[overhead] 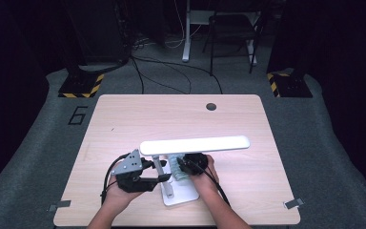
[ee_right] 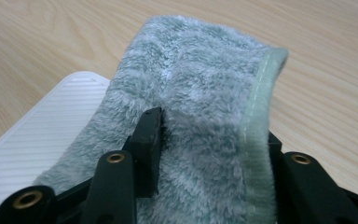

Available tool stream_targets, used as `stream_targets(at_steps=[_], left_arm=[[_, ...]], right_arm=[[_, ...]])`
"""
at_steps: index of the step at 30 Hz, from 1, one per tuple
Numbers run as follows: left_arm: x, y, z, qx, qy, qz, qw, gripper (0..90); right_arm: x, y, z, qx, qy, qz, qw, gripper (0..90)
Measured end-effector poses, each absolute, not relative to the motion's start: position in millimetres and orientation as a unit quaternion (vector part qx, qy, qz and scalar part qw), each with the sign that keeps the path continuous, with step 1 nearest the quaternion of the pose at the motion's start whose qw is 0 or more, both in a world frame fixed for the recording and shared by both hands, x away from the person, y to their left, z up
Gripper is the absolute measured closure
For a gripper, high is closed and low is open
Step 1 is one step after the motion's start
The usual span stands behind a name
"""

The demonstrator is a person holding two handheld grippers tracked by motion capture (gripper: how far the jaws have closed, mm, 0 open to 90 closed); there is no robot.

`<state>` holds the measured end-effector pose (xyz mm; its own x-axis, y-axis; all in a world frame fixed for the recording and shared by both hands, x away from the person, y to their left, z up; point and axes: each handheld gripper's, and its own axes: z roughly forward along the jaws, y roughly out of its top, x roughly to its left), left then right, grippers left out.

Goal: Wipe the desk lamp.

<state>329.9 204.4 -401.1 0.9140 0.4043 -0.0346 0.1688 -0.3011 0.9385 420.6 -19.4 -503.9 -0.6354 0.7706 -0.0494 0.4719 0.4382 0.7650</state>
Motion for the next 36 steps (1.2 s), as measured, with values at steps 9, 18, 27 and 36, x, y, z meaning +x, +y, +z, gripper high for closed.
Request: stream_targets(at_steps=[9,18,27,36], left_arm=[[330,207,-400,0.805,0.171,0.101,0.559,53.1],[330,208,-400,0.801,0.177,0.098,0.563,54.6],[330,208,-400,0.802,0.177,0.096,0.562,54.4],[330,207,-400,0.802,0.177,0.097,0.562,54.3]], right_arm=[[404,-41,-505,0.387,0.820,0.371,0.201,60.1],[386,-58,-506,0.391,0.815,0.377,0.203,60.0],[372,-40,-490,0.351,0.816,0.427,0.171,62.7],[370,-13,-498,0.335,0.828,0.431,0.131,47.0]])
